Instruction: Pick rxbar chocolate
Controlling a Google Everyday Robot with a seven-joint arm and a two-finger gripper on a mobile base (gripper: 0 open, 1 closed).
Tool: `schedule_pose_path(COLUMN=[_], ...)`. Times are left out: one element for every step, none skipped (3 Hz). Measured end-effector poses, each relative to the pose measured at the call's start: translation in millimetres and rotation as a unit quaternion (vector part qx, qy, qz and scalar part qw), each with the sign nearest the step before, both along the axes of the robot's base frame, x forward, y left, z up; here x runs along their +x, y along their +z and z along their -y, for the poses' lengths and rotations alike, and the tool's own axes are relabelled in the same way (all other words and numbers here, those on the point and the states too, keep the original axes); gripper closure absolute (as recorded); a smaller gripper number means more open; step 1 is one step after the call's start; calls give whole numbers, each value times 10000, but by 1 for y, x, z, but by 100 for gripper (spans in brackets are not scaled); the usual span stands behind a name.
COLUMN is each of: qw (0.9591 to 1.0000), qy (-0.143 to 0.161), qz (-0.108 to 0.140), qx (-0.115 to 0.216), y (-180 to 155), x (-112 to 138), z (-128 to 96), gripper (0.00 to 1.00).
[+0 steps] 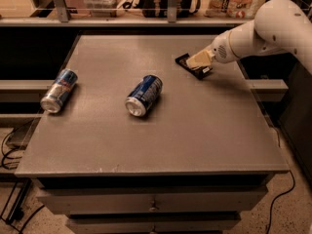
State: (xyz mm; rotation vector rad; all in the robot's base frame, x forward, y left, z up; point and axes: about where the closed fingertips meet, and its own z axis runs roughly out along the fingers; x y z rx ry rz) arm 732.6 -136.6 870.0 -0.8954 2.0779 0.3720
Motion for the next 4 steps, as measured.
schedule_pose_path(qw=[10000, 10000, 9997, 9993], qy=[61, -20, -146, -244], qz=[52, -45, -175, -290], qx=[-11, -29, -39, -60], y=[4, -3, -14, -26], x=[-3, 2, 10, 16], z=[-6, -3, 4, 10], gripper=[3, 0, 0, 0])
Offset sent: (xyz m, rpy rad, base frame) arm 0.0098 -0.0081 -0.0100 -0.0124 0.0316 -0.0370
